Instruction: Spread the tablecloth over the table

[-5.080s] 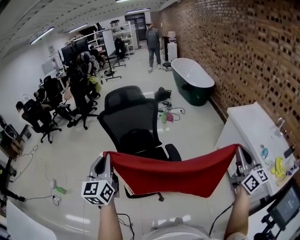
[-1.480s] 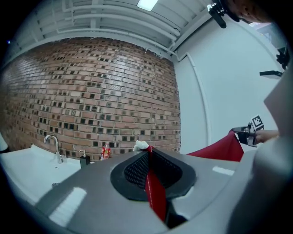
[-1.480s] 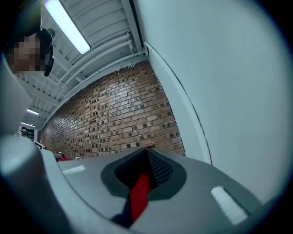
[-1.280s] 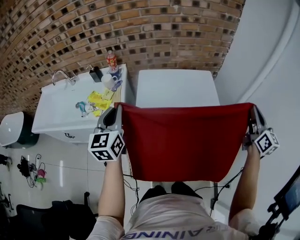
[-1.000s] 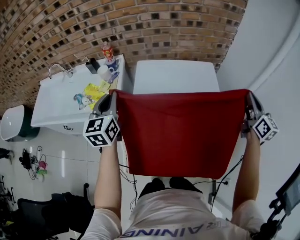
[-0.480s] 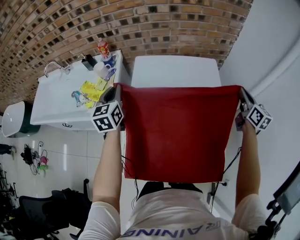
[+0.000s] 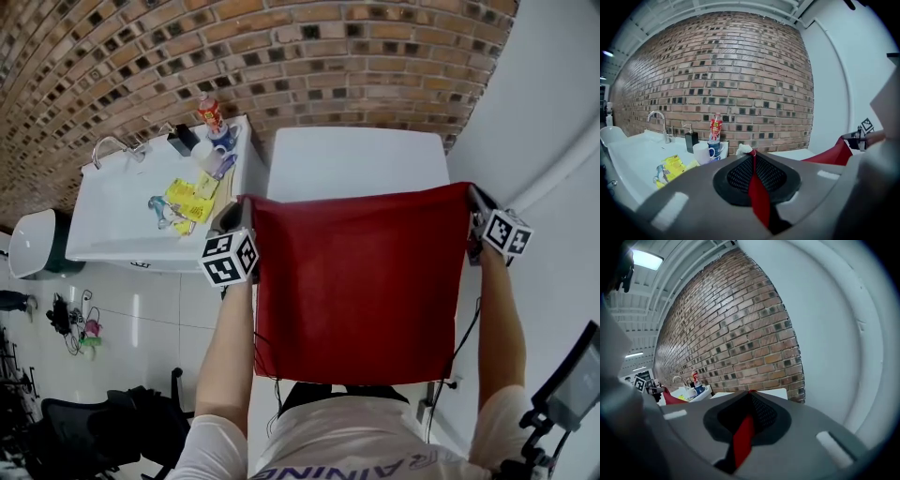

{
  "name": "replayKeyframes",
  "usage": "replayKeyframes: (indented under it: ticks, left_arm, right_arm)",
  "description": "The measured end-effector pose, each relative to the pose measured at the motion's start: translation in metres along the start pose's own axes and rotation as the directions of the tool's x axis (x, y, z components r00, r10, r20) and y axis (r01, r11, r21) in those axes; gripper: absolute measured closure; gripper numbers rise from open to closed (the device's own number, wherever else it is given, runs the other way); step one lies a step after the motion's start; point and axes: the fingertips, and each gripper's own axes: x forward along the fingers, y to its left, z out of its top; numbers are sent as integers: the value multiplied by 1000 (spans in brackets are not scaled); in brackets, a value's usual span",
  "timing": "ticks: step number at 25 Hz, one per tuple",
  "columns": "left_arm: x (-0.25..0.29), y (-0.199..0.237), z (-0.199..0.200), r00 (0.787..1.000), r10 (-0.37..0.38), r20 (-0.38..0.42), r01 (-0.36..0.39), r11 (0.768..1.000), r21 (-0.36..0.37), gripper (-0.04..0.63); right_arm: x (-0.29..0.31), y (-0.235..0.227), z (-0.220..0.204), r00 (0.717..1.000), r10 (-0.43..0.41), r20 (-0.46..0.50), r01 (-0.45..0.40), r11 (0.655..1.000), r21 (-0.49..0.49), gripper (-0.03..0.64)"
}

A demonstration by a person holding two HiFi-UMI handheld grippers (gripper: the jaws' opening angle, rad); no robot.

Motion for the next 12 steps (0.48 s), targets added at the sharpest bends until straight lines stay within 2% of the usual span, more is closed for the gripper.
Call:
replayKeyframes:
  ticks: [6,9,12]
  left_arm:
    - [28,11,-31,999,4,-42,-4,1000,2,574]
    - [47,17,-51,999,-13,-53,10,998,-63,564]
    - [62,22,-66,996,-31,-82,20,991,-132,493]
  right_arm:
    - [15,-8,-27,998,-32,-50,32,999,-5,600]
    - [25,-20,-45,996,-46,-71,49,998,31,597]
    - [30,-28,-60,993,-69,-97,73,996,42,594]
